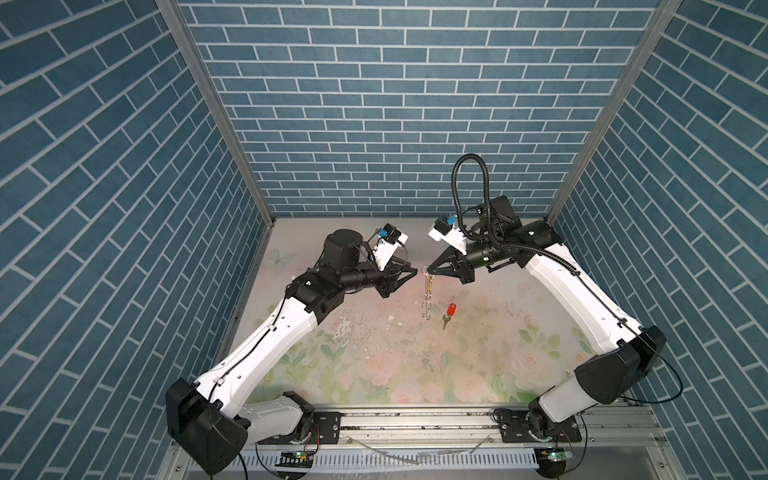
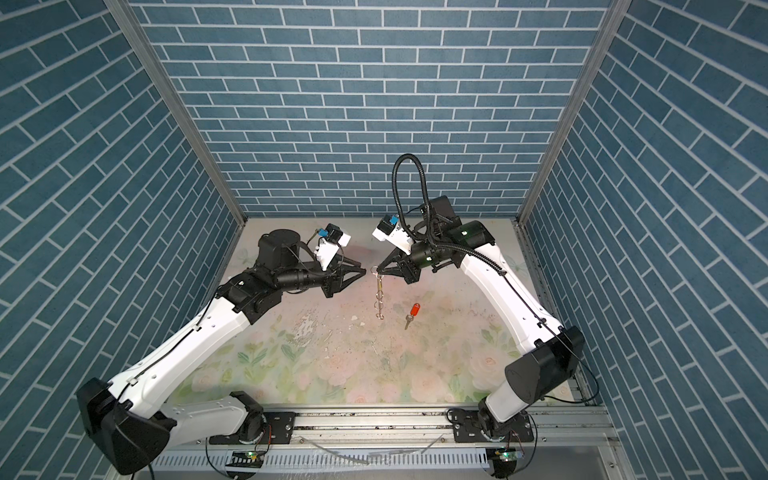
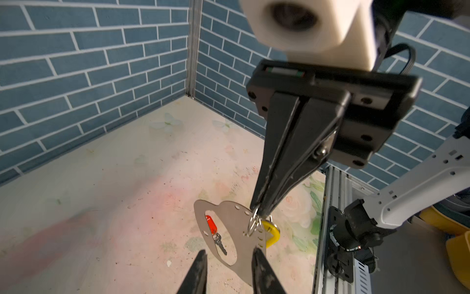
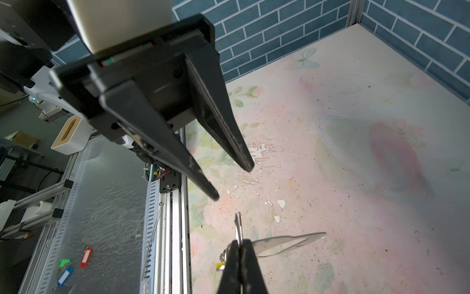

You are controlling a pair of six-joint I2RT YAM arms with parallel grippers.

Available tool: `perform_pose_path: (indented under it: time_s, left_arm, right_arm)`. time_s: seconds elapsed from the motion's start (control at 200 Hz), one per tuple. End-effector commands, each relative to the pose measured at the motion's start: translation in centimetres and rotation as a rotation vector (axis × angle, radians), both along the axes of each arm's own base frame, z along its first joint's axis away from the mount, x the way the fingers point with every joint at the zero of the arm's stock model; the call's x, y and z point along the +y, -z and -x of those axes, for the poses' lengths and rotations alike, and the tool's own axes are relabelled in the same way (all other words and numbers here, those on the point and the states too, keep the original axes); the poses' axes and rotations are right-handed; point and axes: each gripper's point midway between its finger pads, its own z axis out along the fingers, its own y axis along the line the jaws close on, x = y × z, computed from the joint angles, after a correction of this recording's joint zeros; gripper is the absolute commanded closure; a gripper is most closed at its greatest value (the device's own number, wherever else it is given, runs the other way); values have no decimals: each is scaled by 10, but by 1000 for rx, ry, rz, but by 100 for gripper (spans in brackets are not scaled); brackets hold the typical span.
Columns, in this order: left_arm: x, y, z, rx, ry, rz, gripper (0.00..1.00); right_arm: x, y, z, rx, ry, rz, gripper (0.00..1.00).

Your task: Put the keys on the keyring

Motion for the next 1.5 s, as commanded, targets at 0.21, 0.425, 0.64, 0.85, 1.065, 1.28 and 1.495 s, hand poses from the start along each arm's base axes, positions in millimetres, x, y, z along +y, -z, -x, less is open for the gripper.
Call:
perform_pose_path:
  time_s: [0.21,0.425,0.64,0.85,1.065,1.28,1.495]
  left_arm:
    - [-15,-9,13,-13,109,35,66]
    - [-20,-12,13,-20,130,54,65]
    - [-29,-13,12,-13,156,58,65]
    - [-31,-11,12,-10,164,57,78]
    - [-30,-7,16,-5,173,50,84]
    - [-27,0,17,1,163,31,83]
    - [-26,-5,14,-25,144,35,91]
  right_arm:
    - [-5,-2,19,-2,-115,33,100]
    - [0,-3,24,7,-143,16,100]
    - [5,-4,26,4,-162,4,100]
    - [6,-6,28,-2,-167,-3,100]
    - [6,-11,27,-26,-161,-26,100]
    - [6,-16,28,-49,-155,-52,100]
    - [7,-15,29,-35,-161,-51,100]
